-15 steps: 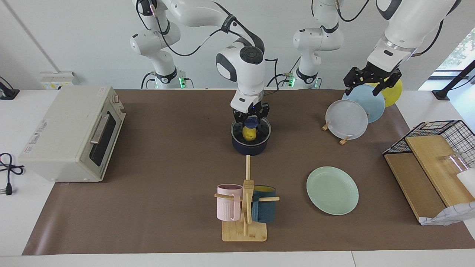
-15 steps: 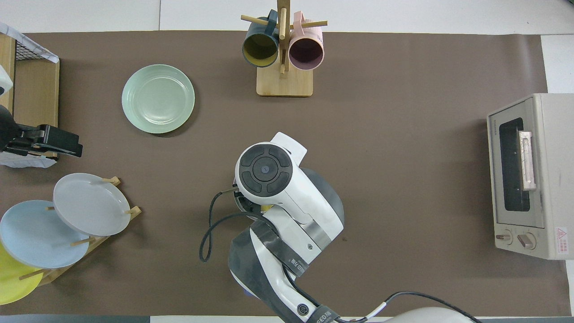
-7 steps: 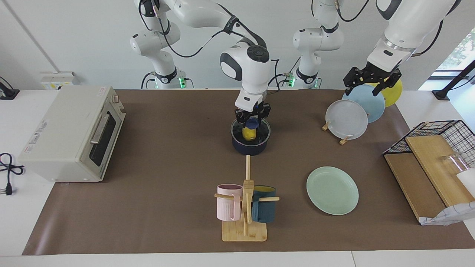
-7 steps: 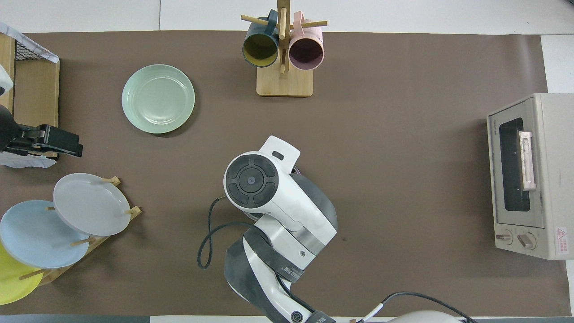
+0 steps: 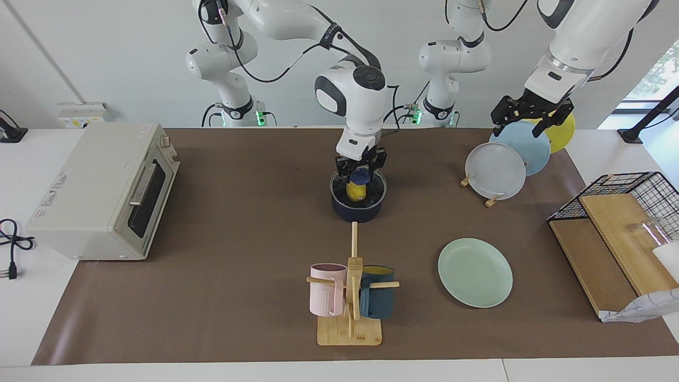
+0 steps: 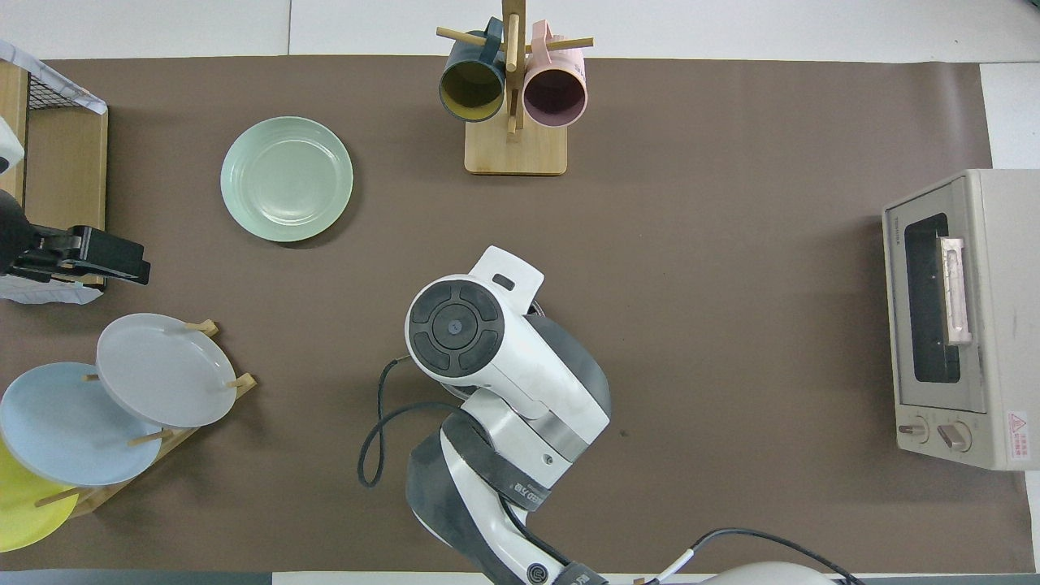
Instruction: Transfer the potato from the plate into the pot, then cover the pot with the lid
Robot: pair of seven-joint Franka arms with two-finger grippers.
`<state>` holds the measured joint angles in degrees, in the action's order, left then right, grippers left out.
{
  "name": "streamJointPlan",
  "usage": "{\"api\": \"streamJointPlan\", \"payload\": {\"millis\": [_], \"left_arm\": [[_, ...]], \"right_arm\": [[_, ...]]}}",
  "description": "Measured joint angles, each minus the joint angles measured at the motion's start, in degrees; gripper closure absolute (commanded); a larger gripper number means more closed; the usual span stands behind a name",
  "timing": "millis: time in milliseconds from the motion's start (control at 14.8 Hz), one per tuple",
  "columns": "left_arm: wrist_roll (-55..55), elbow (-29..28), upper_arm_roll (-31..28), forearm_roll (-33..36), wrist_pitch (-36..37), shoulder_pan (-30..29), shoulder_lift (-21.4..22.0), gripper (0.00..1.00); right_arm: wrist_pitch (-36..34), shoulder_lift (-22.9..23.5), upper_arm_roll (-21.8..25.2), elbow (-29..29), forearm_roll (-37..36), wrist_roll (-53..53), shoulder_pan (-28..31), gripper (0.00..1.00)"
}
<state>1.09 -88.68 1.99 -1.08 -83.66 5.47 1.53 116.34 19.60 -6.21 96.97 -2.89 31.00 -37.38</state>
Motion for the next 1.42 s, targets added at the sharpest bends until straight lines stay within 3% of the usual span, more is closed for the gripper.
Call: {"api": "streamJointPlan", "payload": {"millis": [271, 746, 1153, 1424], "left_arm": [[0.00, 0.00, 0.04, 0.00, -0.04, 0.01, 0.00, 0.00], [0.03, 0.00, 0.10, 0.00, -0.18, 0.03, 0.00, 0.00], [0.19, 0.00, 0.02, 0.00, -0.38, 0.00, 0.00, 0.00], [0.74, 0.00, -0.06, 0.00, -0.68, -0.05, 0.00, 0.00]], "right_arm": [[-1.94, -0.10, 0.23, -0.41, -0.14, 0.00, 0.55, 0.00], [-9.24, -7.58, 0.38, -1.55, 0.01, -2.94, 6.54, 0.00], [-12.00, -9.70, 0.56, -1.79, 1.45, -4.38, 8.92, 0.00], [-18.97, -13.87, 0.82, -2.30, 1.45, -12.59, 16.51, 0.00]]}}
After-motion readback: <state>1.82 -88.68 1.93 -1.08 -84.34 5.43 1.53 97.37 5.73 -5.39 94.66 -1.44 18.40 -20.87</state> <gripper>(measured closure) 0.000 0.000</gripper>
